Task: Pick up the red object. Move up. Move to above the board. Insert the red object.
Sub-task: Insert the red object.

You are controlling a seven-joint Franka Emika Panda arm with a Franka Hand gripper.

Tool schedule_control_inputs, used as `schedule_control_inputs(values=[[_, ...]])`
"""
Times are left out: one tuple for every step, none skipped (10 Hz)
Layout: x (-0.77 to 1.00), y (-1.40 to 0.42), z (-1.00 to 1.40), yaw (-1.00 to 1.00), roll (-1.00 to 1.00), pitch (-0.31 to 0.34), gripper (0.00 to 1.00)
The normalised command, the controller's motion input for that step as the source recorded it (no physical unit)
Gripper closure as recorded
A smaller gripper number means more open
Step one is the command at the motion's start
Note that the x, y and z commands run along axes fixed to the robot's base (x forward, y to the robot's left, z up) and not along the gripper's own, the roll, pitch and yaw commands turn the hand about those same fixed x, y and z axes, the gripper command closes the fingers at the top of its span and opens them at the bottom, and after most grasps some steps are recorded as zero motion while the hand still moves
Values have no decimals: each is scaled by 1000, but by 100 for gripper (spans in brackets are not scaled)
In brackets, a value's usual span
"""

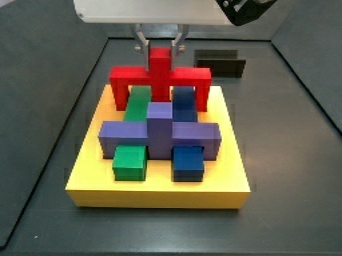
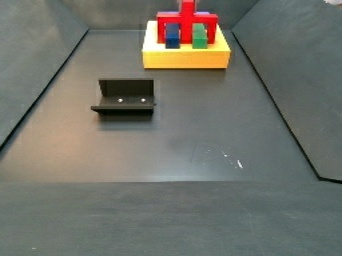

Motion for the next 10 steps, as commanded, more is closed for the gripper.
schedule_control_inputs(values=[[0,0,-189,0,50,0,100],[-20,0,-243,0,46,-3,100],[0,0,-343,0,23,-50,100],[26,0,-494,0,24,-70,100],[60,0,-666,0,0,-123,100],[129,0,-637,0,0,-129,100],[280,0,-511,0,0,-80,100],[340,0,-489,0,0,-29,100],[211,0,-480,0,0,-49,100],[43,0,-466,0,0,-83,100]])
